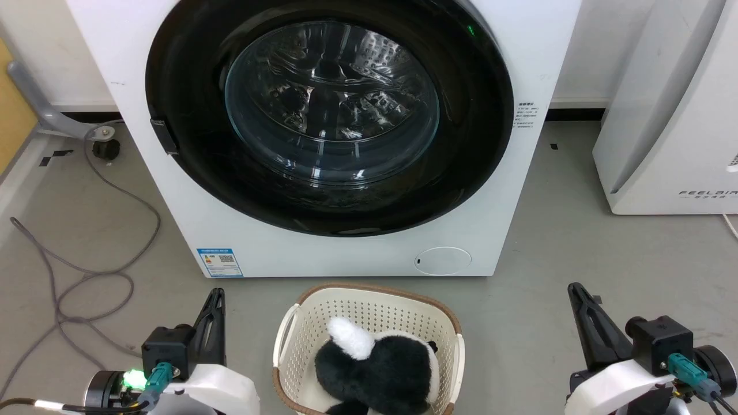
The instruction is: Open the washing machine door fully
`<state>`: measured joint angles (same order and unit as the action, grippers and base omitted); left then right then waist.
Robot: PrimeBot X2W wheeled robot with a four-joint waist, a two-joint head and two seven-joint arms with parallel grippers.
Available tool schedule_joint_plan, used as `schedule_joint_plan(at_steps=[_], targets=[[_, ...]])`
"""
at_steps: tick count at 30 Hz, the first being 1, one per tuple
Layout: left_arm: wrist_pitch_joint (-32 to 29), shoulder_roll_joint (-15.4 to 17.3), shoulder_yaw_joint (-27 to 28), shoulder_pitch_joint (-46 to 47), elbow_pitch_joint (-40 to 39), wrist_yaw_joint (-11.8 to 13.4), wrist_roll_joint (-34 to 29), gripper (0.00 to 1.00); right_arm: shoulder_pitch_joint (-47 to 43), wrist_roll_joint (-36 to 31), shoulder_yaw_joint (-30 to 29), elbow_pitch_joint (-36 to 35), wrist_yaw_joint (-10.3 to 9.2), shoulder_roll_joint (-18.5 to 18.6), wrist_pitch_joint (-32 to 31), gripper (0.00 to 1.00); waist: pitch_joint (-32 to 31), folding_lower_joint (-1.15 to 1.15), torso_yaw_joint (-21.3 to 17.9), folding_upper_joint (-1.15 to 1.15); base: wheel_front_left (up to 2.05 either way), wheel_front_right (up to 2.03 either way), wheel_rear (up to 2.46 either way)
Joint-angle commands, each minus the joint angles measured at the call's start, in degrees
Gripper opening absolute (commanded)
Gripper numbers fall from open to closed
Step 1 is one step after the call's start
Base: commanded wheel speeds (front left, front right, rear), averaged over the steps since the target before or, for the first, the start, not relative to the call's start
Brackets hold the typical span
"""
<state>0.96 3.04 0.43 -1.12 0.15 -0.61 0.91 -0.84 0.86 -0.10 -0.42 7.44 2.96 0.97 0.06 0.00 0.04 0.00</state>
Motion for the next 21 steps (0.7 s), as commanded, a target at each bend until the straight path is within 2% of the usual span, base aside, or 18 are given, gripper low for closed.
schedule_joint_plan(at_steps=[1, 3, 4, 21], targets=[[-0.42, -0.08, -0.2, 1.02, -0.14, 0.36, -0.6, 0.0, 0.64, -0.6, 0.07, 0.27, 0.04, -0.08, -0.43, 0.0, -0.01, 0.0, -0.01, 0.0, 0.0, 0.0, 0.0], [-0.65, -0.11, -0.3, 1.07, -0.14, 0.47, -0.73, 0.0, 0.72, -0.71, 0.08, 0.33, 0.04, -0.08, -0.66, 0.0, -0.03, 0.0, -0.02, 0.0, 0.0, 0.0, 0.0], [-0.51, -0.03, -0.15, 0.02, 0.0, 0.19, -0.34, 1.0, 0.02, -0.21, 0.03, 0.13, 0.0, 0.0, -0.47, 1.0, -0.03, 0.0, -0.02, 0.0, 0.0, 0.0, 0.0], [1.22, -0.06, -0.22, 0.19, -0.1, 1.19, 0.23, 1.0, -0.02, 2.83, -0.99, -0.94, 0.01, -0.01, 1.11, 1.0, 0.13, 0.0, -0.01, 0.0, 0.0, 0.0, 0.0]])
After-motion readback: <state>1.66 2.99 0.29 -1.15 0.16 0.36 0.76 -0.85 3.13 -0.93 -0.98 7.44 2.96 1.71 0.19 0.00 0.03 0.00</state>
